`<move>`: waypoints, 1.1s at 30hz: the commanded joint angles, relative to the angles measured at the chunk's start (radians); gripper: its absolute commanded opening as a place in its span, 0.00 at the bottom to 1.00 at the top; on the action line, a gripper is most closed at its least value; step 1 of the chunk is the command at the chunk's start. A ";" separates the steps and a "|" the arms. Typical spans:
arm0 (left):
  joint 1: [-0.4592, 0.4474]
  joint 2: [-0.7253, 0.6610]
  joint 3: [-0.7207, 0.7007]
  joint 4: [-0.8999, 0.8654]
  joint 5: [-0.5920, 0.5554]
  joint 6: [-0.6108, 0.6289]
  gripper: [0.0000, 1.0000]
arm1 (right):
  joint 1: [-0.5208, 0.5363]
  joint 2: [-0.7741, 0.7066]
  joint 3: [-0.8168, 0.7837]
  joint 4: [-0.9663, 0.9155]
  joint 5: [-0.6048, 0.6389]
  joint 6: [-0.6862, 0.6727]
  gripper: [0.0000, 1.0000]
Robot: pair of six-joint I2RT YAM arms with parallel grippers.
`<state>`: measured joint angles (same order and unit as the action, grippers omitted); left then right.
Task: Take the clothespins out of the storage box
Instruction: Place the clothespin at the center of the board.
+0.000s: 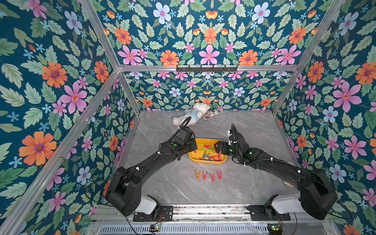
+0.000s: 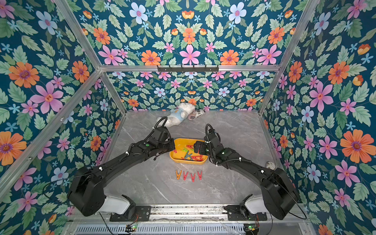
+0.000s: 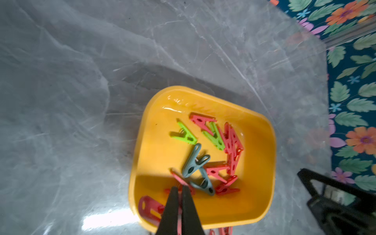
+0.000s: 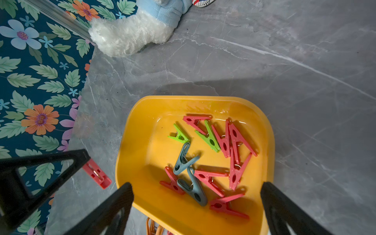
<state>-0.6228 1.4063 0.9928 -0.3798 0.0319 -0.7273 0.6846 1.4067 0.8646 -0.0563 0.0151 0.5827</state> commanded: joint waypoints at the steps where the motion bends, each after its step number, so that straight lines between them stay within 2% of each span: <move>1: -0.003 -0.032 -0.036 -0.124 -0.022 0.037 0.03 | 0.002 0.023 0.015 0.048 -0.016 -0.003 0.99; 10: -0.029 -0.102 -0.169 -0.164 -0.012 -0.007 0.03 | 0.024 0.102 0.068 0.056 -0.036 -0.002 0.99; 14: -0.105 -0.065 -0.197 -0.160 -0.059 -0.023 0.03 | 0.026 0.115 0.071 0.053 -0.041 0.000 0.99; 19: -0.155 -0.005 -0.233 -0.110 -0.049 -0.058 0.01 | 0.026 0.115 0.071 0.039 -0.038 -0.004 0.99; 33: -0.166 0.085 -0.256 -0.022 -0.003 -0.082 0.06 | 0.026 0.109 0.067 0.010 -0.034 -0.012 0.99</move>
<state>-0.7876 1.4845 0.7406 -0.4042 0.0280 -0.8013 0.7105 1.5188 0.9329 -0.0433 -0.0246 0.5785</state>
